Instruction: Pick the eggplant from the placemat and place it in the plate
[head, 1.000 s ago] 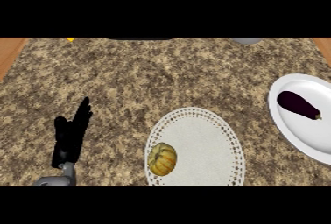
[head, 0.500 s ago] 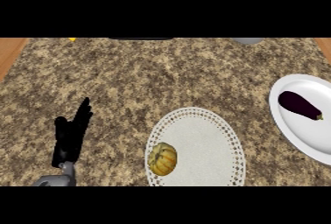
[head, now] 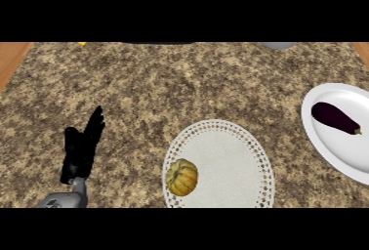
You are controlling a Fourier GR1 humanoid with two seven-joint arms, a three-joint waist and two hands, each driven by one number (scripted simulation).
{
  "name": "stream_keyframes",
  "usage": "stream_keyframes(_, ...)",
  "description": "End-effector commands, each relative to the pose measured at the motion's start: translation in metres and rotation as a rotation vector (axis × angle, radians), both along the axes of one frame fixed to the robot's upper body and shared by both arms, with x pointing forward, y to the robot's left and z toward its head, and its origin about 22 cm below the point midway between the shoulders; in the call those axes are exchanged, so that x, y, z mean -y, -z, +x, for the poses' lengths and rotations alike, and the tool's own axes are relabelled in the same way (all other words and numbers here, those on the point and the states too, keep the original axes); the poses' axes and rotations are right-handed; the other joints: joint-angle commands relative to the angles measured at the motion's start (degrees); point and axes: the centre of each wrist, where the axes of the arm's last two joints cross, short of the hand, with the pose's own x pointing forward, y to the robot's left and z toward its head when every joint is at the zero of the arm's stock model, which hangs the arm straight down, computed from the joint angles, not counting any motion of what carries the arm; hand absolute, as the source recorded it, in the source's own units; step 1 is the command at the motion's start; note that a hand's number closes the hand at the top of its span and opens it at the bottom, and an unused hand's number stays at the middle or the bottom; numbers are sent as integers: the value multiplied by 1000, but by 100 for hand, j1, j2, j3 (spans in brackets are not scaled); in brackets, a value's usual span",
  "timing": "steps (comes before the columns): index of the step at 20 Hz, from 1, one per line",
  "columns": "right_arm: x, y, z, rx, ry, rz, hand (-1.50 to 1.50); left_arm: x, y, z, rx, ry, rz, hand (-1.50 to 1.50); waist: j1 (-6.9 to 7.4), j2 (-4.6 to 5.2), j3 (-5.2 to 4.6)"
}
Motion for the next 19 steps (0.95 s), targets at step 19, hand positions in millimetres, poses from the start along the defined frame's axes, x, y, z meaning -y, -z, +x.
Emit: stream_keyframes(19, 13, 4, -27, 25, 179, -44, -150, -6, -8, -2, 8, 17, -5, 0, 90, 29, 21)
